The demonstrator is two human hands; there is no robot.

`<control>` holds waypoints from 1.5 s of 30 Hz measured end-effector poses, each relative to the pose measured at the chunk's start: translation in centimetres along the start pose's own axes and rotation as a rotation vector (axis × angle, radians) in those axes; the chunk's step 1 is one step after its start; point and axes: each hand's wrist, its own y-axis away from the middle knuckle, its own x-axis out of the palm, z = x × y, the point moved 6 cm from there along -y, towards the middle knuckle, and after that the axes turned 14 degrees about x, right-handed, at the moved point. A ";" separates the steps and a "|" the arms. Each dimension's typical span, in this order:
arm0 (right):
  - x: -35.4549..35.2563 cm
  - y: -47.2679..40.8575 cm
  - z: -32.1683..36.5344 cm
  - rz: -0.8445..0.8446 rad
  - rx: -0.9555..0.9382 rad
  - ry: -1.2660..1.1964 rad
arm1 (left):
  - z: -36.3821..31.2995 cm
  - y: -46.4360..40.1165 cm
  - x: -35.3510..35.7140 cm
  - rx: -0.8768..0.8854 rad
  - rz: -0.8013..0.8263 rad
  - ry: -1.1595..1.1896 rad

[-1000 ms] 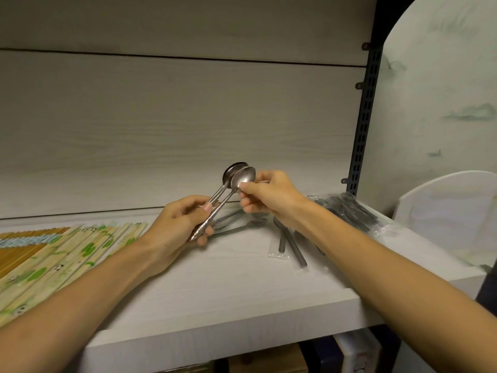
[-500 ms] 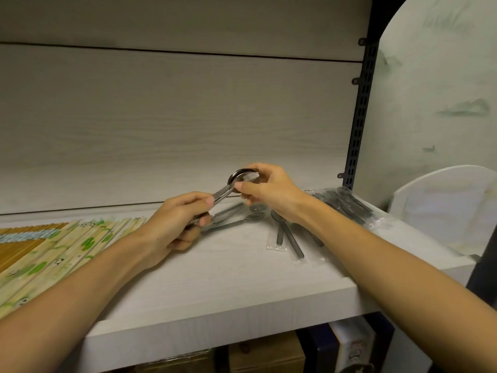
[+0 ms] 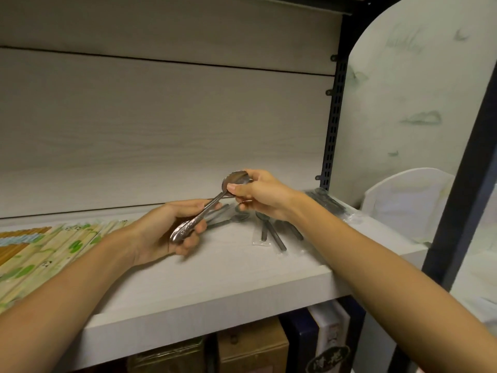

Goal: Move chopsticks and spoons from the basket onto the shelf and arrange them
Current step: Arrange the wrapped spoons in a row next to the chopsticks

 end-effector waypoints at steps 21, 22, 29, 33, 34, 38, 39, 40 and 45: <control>-7.7 3.3 -2.1 -0.666 -0.065 0.997 | -0.8 -0.2 -2.7 0.260 -0.396 -0.538; -7.4 3.1 -2.3 -0.647 -0.032 1.094 | -0.8 -0.2 -2.7 0.261 -0.402 -0.536; -6.9 3.3 -2.0 -0.598 -0.125 0.974 | -0.8 -0.2 -3.0 0.258 -0.416 -0.547; -6.8 3.6 -2.0 -0.576 -0.141 0.911 | -0.6 -0.3 -3.1 0.252 -0.418 -0.550; -6.5 3.6 -2.2 -0.540 -0.111 0.925 | -0.5 -0.3 -3.1 0.249 -0.417 -0.543; -5.1 3.2 -3.0 -0.419 -0.056 1.152 | -0.3 -0.4 -3.2 0.239 -0.401 -0.534; -5.1 3.2 -2.9 -0.407 -0.080 1.108 | -0.2 -0.5 -3.3 0.233 -0.396 -0.535; -5.1 3.1 -2.7 -0.401 -0.106 1.032 | -0.1 -0.5 -3.3 0.228 -0.393 -0.536; -5.0 3.6 -2.5 -0.244 -0.110 0.645 | 0.1 -0.7 -3.3 0.220 -0.391 -0.524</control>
